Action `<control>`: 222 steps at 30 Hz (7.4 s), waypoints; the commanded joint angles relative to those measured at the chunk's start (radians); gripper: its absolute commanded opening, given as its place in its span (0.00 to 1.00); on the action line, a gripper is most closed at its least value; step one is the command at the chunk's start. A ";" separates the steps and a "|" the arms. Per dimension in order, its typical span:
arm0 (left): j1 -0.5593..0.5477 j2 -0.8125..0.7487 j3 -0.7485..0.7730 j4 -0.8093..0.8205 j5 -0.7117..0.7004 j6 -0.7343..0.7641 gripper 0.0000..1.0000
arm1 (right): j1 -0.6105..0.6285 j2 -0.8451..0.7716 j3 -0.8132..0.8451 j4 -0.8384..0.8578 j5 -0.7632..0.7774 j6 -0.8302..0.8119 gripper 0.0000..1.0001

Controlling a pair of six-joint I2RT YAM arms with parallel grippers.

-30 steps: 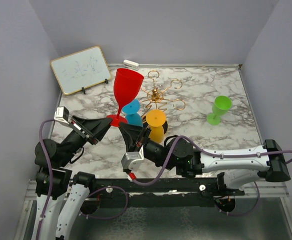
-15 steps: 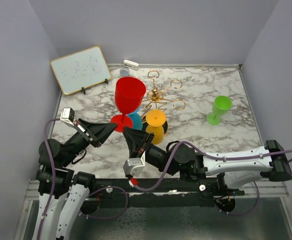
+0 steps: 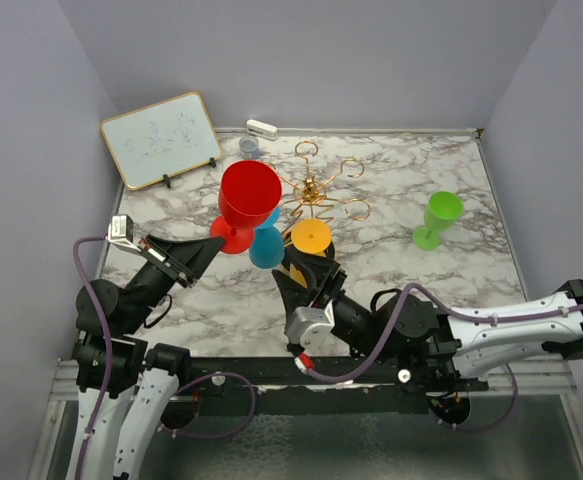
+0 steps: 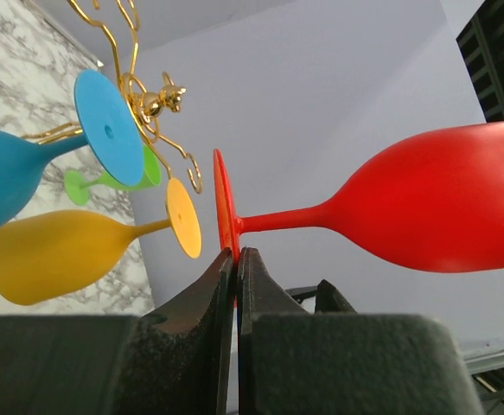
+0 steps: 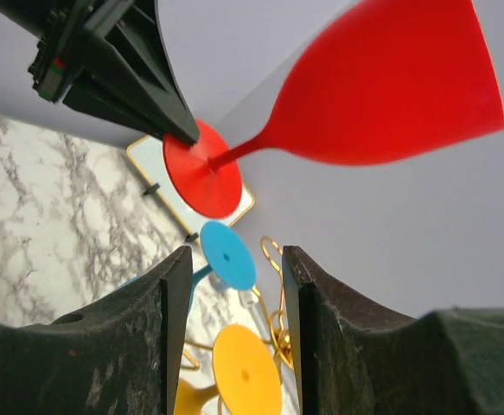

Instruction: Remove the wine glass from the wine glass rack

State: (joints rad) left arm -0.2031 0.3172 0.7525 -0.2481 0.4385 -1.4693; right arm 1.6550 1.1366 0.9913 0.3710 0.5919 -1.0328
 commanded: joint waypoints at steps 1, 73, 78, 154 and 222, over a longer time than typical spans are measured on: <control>0.004 -0.040 0.005 0.009 -0.074 0.094 0.00 | 0.010 -0.066 0.075 -0.193 0.167 0.191 0.46; 0.004 0.297 0.263 -0.044 0.010 0.564 0.39 | -0.893 0.280 1.026 -1.204 -0.900 1.394 0.01; 0.004 0.272 0.275 -0.113 -0.076 0.614 0.57 | -0.893 0.209 0.960 -1.144 -0.809 1.399 0.01; 0.004 0.241 -0.104 -0.220 -0.498 0.992 0.56 | -1.802 0.701 0.852 -1.218 -0.512 1.408 0.35; 0.004 0.217 -0.107 -0.231 -0.560 0.961 0.56 | -1.019 -0.146 0.036 -0.696 -0.991 2.095 0.40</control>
State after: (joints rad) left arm -0.2024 0.5468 0.6537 -0.4889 -0.1062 -0.5060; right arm 0.6266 0.9749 0.9955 -0.3653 -0.4721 1.0542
